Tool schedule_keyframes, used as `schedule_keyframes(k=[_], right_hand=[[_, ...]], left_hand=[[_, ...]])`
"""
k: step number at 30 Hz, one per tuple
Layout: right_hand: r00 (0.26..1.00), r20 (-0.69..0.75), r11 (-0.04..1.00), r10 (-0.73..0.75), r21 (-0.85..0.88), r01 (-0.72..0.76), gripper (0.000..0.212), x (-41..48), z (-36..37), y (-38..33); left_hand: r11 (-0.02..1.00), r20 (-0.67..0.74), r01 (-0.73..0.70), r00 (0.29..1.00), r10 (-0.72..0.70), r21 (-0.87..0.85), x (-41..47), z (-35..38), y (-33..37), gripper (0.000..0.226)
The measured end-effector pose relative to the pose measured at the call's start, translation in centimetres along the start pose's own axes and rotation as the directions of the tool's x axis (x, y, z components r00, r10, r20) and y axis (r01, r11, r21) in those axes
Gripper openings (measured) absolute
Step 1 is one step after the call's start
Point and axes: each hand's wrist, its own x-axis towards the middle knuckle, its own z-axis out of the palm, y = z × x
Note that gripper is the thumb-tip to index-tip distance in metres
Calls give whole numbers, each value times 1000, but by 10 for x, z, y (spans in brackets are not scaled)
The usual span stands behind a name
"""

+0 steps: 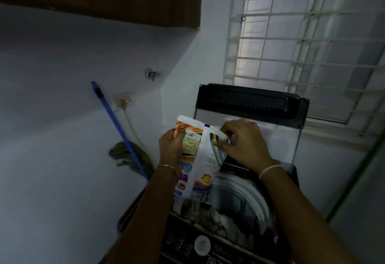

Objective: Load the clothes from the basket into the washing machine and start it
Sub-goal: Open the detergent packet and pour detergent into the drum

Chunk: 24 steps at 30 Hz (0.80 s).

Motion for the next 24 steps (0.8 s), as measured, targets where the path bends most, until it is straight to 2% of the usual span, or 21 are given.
schedule_keyframes(k=[3, 5, 7, 10, 12, 15, 20, 24], right_hand=[[1000, -12, 1000, 25, -10, -25, 59, 6, -1, -1], [997, 66, 998, 38, -50, -34, 78, 13, 1, -3], [973, 205, 992, 109, -89, -92, 88, 21, 8, 2], [872, 409, 962, 268, -63, -266, 72, 30, 17, 15], [840, 428, 941, 335, -102, -323, 53, 35, 19, 23], [860, 336, 922, 385, -194, -337, 33, 38, 24, 26], [917, 163, 909, 363, -278, -310, 30, 42, 40, 16], [938, 96, 898, 334, -335, -285, 28, 51, 45, 7]], left_hand=[[999, 65, 49, 997, -49, 5, 9, 18, -13, 26], [997, 119, 76, 990, -77, 18, 17, 28, -19, 25], [995, 173, 97, 980, -100, 26, 26, 36, -23, 24], [985, 248, 172, 953, -172, 21, 40, 47, -27, 25], [977, 287, 205, 934, -212, 55, 48, 53, -29, 25], [974, 340, 208, 913, -226, 89, 60, 55, -35, 26], [962, 406, 260, 873, -271, 84, 80, 51, -41, 31], [981, 429, 179, 882, -195, 79, 95, 48, -50, 33]])
